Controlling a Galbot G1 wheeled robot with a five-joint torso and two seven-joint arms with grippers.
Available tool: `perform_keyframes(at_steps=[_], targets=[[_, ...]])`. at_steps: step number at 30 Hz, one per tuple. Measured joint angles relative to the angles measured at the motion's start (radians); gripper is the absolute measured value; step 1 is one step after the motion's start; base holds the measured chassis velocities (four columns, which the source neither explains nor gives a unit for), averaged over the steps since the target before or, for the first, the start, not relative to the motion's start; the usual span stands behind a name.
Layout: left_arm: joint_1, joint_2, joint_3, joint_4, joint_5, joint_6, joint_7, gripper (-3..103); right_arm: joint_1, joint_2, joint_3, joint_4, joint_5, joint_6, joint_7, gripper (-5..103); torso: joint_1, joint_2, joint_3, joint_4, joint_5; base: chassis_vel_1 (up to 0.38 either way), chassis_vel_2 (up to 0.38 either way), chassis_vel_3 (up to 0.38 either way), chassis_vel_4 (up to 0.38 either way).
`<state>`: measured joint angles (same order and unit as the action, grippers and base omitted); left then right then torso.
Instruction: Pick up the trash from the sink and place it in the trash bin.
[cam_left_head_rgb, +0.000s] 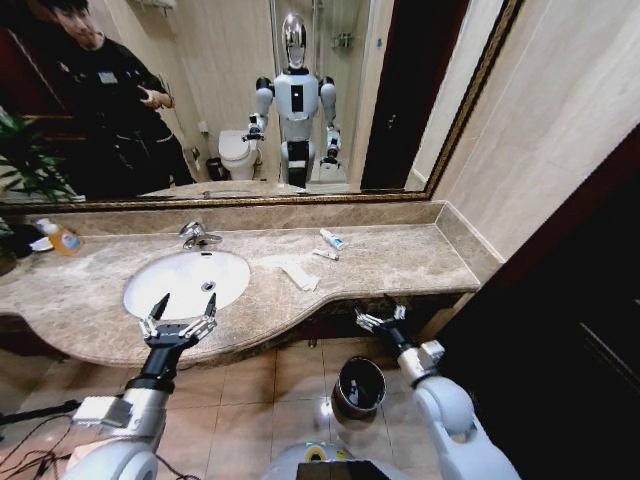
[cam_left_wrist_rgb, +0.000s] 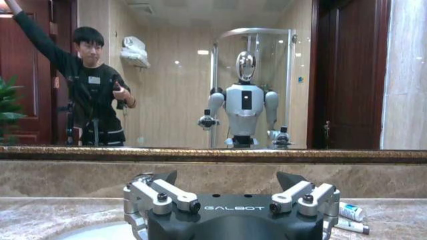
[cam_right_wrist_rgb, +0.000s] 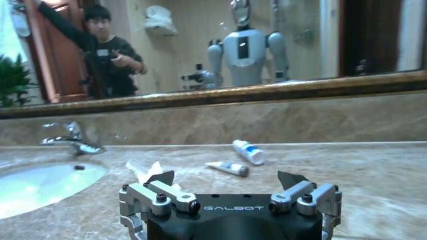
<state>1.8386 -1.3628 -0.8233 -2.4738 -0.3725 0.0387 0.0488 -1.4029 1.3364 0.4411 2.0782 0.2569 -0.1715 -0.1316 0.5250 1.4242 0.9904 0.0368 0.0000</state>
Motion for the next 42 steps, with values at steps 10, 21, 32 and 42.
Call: perform_keyframes(at_steps=[10, 21, 32, 42], targets=[[0.0, 0.0, 0.0, 0.0, 0.0, 0.0, 0.0, 100, 0.273, -0.024, -0.14, -0.189, 0.018, -0.085, -0.009, 100, 0.0, 0.0, 0.0, 0.0001, -0.0002, 0.0, 0.0, 0.0, 0.0], [0.0, 0.0, 0.0, 0.0, 0.0, 0.0, 0.0, 100, 0.454, 0.019, -0.252, -0.384, 0.128, -0.196, 0.016, 100, 0.0, 0.0, 0.0, 0.0001, -0.0002, 0.0, 0.0, 0.0, 0.0], [0.0, 0.0, 0.0, 0.0, 0.0, 0.0, 0.0, 100, 0.467, 0.026, -0.25, -0.436, 0.159, -0.208, 0.029, 99, 0.0, 0.0, 0.0, 0.0, -0.0002, 0.0, 0.0, 0.0, 0.0], [0.0, 0.0, 0.0, 0.0, 0.0, 0.0, 0.0, 100, 0.461, 0.036, -0.249, -0.433, 0.154, -0.203, 0.01, 65, 0.0, 0.0, 0.0, 0.0, -0.0001, 0.0, 0.0, 0.0, 0.0]])
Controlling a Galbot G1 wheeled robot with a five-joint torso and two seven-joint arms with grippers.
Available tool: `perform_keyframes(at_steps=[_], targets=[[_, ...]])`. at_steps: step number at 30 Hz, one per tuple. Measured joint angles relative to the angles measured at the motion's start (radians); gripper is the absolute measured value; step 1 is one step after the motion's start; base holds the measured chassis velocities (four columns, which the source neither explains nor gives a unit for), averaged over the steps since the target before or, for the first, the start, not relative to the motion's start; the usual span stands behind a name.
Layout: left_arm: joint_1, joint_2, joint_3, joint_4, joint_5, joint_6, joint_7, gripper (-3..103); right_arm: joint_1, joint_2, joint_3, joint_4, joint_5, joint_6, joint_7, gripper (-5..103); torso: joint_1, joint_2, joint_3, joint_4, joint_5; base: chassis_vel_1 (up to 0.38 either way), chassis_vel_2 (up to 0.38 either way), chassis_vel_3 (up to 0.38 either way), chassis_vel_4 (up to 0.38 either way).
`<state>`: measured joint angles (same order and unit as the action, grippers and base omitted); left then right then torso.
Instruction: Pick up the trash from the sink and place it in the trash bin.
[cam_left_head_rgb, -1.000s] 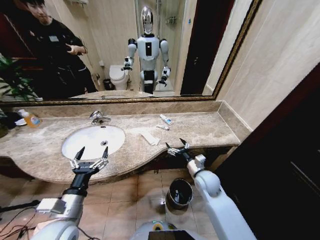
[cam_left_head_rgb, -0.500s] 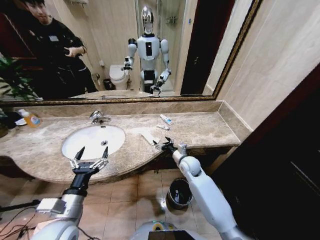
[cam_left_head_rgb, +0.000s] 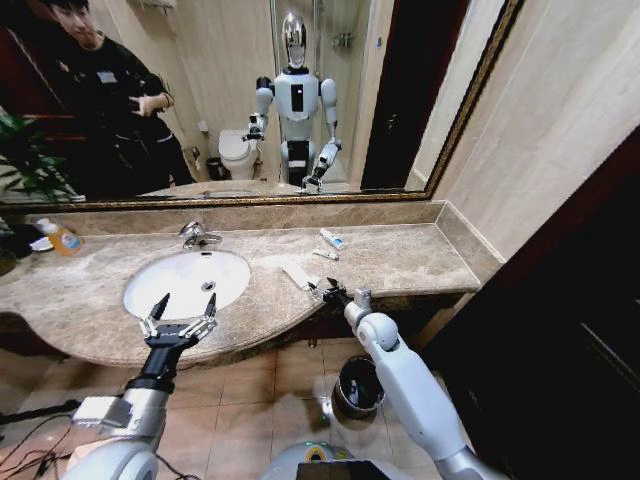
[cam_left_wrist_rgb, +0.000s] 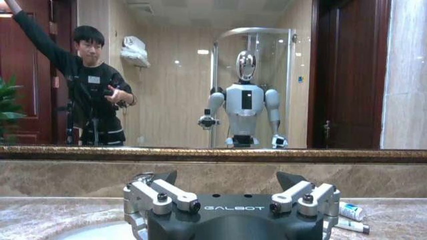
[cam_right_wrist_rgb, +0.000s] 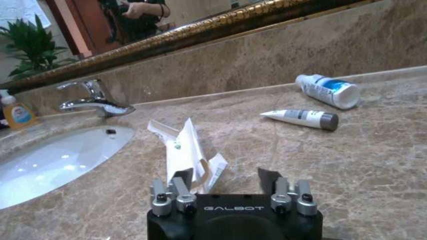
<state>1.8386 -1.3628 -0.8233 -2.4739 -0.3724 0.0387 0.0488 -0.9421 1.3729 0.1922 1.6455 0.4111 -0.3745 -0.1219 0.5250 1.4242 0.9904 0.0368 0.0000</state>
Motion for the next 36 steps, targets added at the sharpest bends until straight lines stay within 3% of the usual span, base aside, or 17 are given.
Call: perform_keyframes(at_steps=[4, 6, 16, 27, 36], targets=[[0.0, 0.0, 0.0, 0.0, 0.0, 0.0, 0.0, 100, -0.001, 0.004, -0.004, 0.0, -0.004, 0.003, -0.002, 49, 0.0, 0.0, 0.0, 0.0, 0.0, 0.0, 0.0, 0.0, 0.0], [0.0, 0.0, 0.0, 0.0, 0.0, 0.0, 0.0, 100, -0.001, 0.004, -0.005, 0.001, -0.006, 0.003, -0.004, 49, 0.0, 0.0, 0.0, 0.0, 0.0, 0.0, 0.0, 0.0, 0.0], [0.0, 0.0, 0.0, 0.0, 0.0, 0.0, 0.0, 100, -0.011, 0.0, -0.001, 0.019, -0.01, 0.009, -0.013, 6, 0.0, 0.0, 0.0, 0.0, 0.0001, 0.0, 0.0, 0.0, 0.0], [0.0, 0.0, 0.0, 0.0, 0.0, 0.0, 0.0, 100, -0.043, -0.047, 0.047, 0.144, -0.001, 0.026, -0.014, 0, 0.0, 0.0, 0.0, 0.0, 0.0002, 0.0, 0.0, 0.0, 0.0], [0.0, 0.0, 0.0, 0.0, 0.0, 0.0, 0.0, 100, -0.248, -0.214, 0.136, 0.407, 0.084, 0.047, 0.005, 0, 0.0, 0.0, 0.0, 0.0001, 0.0003, 0.0, 0.0, 0.0, 0.0]])
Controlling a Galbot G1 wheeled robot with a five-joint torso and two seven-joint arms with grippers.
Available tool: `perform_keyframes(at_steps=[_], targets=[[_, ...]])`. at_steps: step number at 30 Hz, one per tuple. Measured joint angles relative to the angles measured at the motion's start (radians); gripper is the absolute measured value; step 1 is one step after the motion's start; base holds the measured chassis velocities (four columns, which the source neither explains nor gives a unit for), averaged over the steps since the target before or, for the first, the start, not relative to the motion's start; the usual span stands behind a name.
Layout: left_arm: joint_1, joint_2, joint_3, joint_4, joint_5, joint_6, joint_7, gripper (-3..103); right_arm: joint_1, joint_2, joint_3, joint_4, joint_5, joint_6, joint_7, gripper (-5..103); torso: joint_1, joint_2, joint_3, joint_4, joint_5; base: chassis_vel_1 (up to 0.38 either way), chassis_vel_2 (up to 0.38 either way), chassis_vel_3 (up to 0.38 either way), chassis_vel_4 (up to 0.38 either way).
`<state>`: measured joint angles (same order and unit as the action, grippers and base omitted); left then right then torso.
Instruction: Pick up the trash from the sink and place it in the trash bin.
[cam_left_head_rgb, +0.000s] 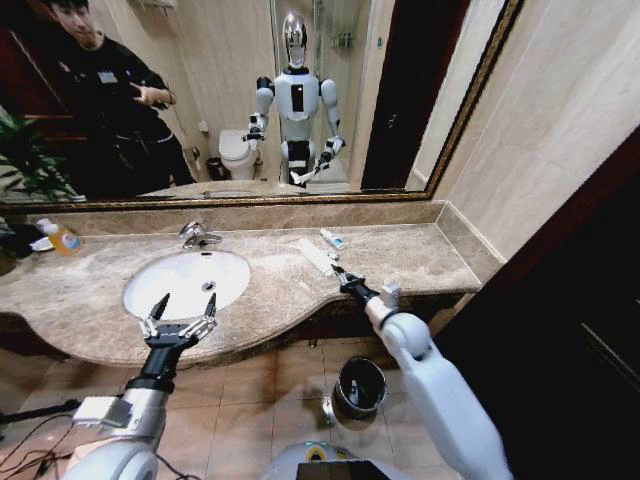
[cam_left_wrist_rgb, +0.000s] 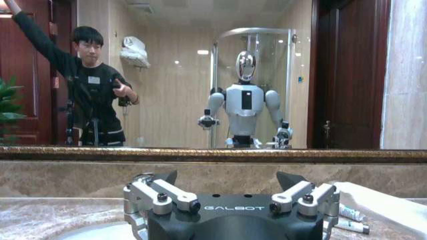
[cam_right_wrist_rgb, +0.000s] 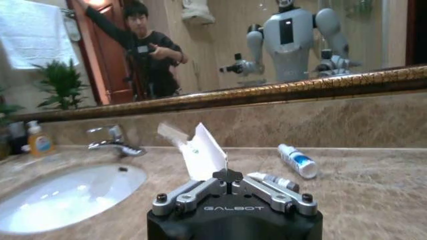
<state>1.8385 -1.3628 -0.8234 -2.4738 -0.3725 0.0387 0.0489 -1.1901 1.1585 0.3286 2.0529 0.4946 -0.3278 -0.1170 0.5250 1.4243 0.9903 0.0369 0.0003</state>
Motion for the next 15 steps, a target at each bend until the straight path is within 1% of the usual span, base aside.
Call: perform_keyframes(at_steps=[1, 2, 4, 5, 7, 8, 9, 10, 12, 13, 15], targets=[[0.0, 0.0, 0.0, 0.0, 0.0, 0.0, 0.0, 100, -0.062, -0.017, 0.037, 0.035, 0.001, 0.006, -0.012, 0, 0.0, 0.0, 0.0, 0.0, -0.0002, 0.0, 0.0, 0.0, 0.0], [0.0, 0.0, 0.0, 0.0, 0.0, 0.0, 0.0, 100, -0.062, -0.017, 0.037, 0.035, 0.001, 0.006, -0.012, 0, 0.0, 0.0, 0.0, 0.0, -0.0002, 0.0, 0.0, 0.0, 0.0], [0.0, 0.0, 0.0, 0.0, 0.0, 0.0, 0.0, 100, -0.182, -0.031, 0.113, 0.075, 0.001, 0.029, -0.048, 0, 0.0, 0.0, 0.0, -0.0002, -0.0002, 0.0, 0.0, 0.0, 0.0], [0.0, 0.0, 0.0, 0.0, 0.0, 0.0, 0.0, 100, -0.182, -0.031, 0.113, 0.075, 0.001, 0.029, -0.048, 0, 0.0, 0.0, 0.0, -0.0002, -0.0002, 0.0, 0.0, 0.0, 0.0], [0.0, 0.0, 0.0, 0.0, 0.0, 0.0, 0.0, 100, -0.305, -0.031, 0.193, 0.065, -0.016, 0.078, -0.124, 0, 0.0, 0.0, 0.0, -0.0002, -0.0001, 0.0, 0.0, 0.0, 0.0], [0.0, 0.0, 0.0, 0.0, 0.0, 0.0, 0.0, 100, -0.336, -0.029, 0.21, 0.05, -0.023, 0.098, -0.142, 0, 0.0, 0.0, 0.0, -0.0002, -0.0002, 0.0, 0.0, 0.0, 0.0], [0.0, 0.0, 0.0, 0.0, 0.0, 0.0, 0.0, 100, -0.363, -0.026, 0.223, 0.034, -0.03, 0.116, -0.156, 0, 0.0, 0.0, 0.0, -0.0003, 0.0, 0.0, 0.0, 0.0, 0.0], [0.0, 0.0, 0.0, 0.0, 0.0, 0.0, 0.0, 100, -0.363, -0.026, 0.223, 0.034, -0.03, 0.116, -0.156, 0, 0.0, 0.0, 0.0, -0.0003, 0.0, 0.0, 0.0, 0.0, 0.0], [0.0, 0.0, 0.0, 0.0, 0.0, 0.0, 0.0, 100, -0.435, -0.017, 0.242, -0.02, -0.044, 0.176, -0.175, 0, 0.0, 0.0, 0.0, -0.0003, 0.0, 0.0, 0.0, 0.0, 0.0], [0.0, 0.0, 0.0, 0.0, 0.0, 0.0, 0.0, 100, -0.435, -0.017, 0.242, -0.02, -0.044, 0.176, -0.175, 0, 0.0, 0.0, 0.0, -0.0003, 0.0, 0.0, 0.0, 0.0, 0.0], [0.0, 0.0, 0.0, 0.0, 0.0, 0.0, 0.0, 100, -0.477, -0.015, 0.231, -0.068, -0.065, 0.238, -0.163, 0, 0.0, 0.0, 0.0, -0.0002, 0.0, 0.0, 0.0, 0.0, 0.0]])
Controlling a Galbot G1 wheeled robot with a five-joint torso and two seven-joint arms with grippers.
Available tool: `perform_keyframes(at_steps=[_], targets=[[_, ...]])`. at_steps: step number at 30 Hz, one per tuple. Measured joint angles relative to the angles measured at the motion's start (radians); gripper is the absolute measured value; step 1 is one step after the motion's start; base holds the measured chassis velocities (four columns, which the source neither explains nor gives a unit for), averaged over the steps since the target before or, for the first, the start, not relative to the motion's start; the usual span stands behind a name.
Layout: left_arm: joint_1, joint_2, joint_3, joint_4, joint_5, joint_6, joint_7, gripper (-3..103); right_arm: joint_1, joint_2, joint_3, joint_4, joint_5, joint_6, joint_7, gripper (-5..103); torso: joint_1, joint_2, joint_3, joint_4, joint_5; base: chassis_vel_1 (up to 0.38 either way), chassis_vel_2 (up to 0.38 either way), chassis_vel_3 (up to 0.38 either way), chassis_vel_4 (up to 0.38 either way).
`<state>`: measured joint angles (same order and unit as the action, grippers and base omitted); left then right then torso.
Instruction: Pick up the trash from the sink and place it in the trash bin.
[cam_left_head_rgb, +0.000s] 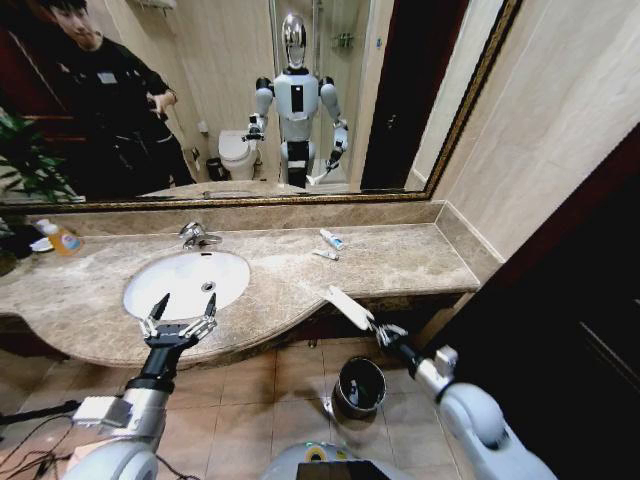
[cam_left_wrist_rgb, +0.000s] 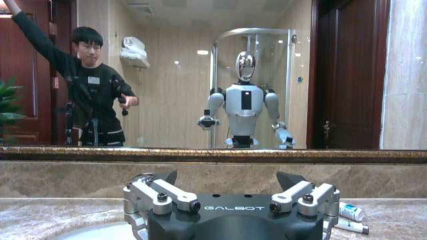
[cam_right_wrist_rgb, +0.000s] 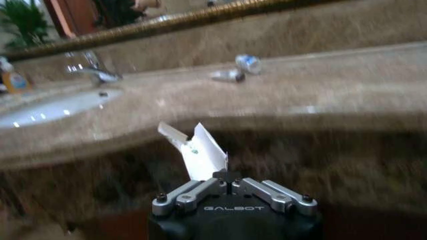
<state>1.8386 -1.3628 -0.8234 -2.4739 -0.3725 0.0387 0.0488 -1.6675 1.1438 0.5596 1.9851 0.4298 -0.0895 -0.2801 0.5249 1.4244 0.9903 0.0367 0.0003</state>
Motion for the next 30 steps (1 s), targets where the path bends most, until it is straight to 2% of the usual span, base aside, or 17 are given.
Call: perform_keyframes(at_steps=[6, 8, 10, 14, 15, 18, 24, 29, 30], targets=[[0.0, 0.0, 0.0, 0.0, 0.0, 0.0, 0.0, 100, 0.046, 0.03, -0.022, -0.15, -0.066, 0.025, 0.006, 0, 0.0, 0.0, 0.0, 0.0, -0.0002, 0.0, 0.0, 0.0, 0.0], [0.0, 0.0, 0.0, 0.0, 0.0, 0.0, 0.0, 100, 0.131, 0.066, -0.033, -0.317, -0.129, 0.046, 0.018, 0, 0.0, 0.0, 0.0, 0.0004, 0.0, 0.0, 0.0, 0.0, 0.0], [0.0, 0.0, 0.0, 0.0, 0.0, 0.0, 0.0, 100, 0.153, 0.077, -0.036, -0.373, -0.145, 0.051, 0.022, 0, 0.0, 0.0, 0.0, 0.0004, 0.0, 0.0, 0.0, 0.0, 0.0], [0.0, 0.0, 0.0, 0.0, 0.0, 0.0, 0.0, 100, 0.251, 0.126, -0.049, -0.649, -0.218, 0.098, 0.051, 0, 0.0, 0.0, 0.0, 0.0002, -0.0001, 0.0, 0.0, 0.0, 0.0], [0.0, 0.0, 0.0, 0.0, 0.0, 0.0, 0.0, 100, 0.251, 0.126, -0.049, -0.649, -0.218, 0.098, 0.051, 0, 0.0, 0.0, 0.0, 0.0002, -0.0001, 0.0, 0.0, 0.0, 0.0], [0.0, 0.0, 0.0, 0.0, 0.0, 0.0, 0.0, 100, 0.298, 0.153, -0.052, -0.796, -0.25, 0.139, 0.064, 0, 0.0, 0.0, 0.0, 0.0001, -0.0003, 0.0, 0.0, 0.0, 0.0], [0.0, 0.0, 0.0, 0.0, 0.0, 0.0, 0.0, 100, 0.367, 0.191, -0.057, -0.958, -0.266, 0.17, 0.101, 0, 0.0, 0.0, 0.0, 0.0, -0.0004, 0.0, 0.0, 0.0, 0.0], [0.0, 0.0, 0.0, 0.0, 0.0, 0.0, 0.0, 100, 0.396, 0.213, -0.058, -0.989, -0.272, 0.168, 0.128, -3, 0.0, 0.0, 0.0, 0.0002, -0.0004, 0.0, 0.0, 0.0, 0.0], [0.0, 0.0, 0.0, 0.0, 0.0, 0.0, 0.0, 100, 0.402, 0.219, -0.058, -0.993, -0.279, 0.168, 0.135, 2, 0.0, 0.0, 0.0, 0.0002, -0.0004, 0.0, 0.0, 0.0, 0.0]])
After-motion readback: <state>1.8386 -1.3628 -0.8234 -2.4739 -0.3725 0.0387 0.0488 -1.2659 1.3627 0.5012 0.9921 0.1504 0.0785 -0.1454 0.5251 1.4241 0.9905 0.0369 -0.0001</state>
